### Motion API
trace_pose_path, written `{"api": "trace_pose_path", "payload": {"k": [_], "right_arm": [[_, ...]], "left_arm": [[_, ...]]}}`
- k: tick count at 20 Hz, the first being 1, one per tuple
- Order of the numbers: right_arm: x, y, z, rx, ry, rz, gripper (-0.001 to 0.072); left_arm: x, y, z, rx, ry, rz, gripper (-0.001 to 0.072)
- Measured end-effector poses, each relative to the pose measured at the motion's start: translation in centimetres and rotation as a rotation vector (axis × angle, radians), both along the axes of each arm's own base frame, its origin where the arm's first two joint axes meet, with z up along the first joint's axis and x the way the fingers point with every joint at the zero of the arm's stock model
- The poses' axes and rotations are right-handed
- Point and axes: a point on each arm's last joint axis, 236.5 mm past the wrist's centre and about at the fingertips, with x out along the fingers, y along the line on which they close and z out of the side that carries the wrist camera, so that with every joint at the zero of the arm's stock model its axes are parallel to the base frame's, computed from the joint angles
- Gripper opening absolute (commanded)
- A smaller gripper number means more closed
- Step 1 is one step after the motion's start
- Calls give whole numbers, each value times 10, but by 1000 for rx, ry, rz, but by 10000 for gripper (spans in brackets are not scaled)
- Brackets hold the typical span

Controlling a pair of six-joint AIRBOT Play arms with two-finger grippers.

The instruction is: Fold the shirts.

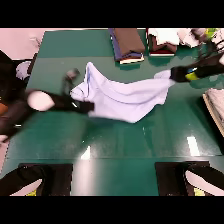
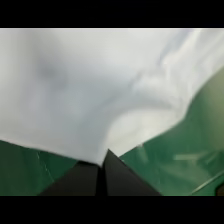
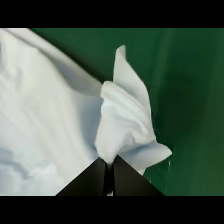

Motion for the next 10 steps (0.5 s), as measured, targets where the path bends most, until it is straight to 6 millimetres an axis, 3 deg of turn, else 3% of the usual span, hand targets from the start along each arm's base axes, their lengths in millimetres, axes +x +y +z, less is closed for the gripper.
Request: {"api": "trace_pose_path", "payload": {"k": [2,4,5,7,9,10], "right_arm": [[-6,-11,59,5,-147,-21,16],[-20,-22,123,5,-308,-42,16],[-30,-27,154,2,-385,-54,17],[-56,-38,211,-6,-532,-82,16],[-84,-47,259,-15,-659,-112,16],[-96,-52,276,-25,-703,-126,16]], "left_arm": [[22,37,99,-11,-243,77,20],[20,77,199,-7,-481,159,20],[9,94,249,-13,-599,195,20],[-20,123,326,-23,-783,252,20],[-56,145,388,-43,-943,296,20],[-70,152,410,-51,-1001,309,20]]}}
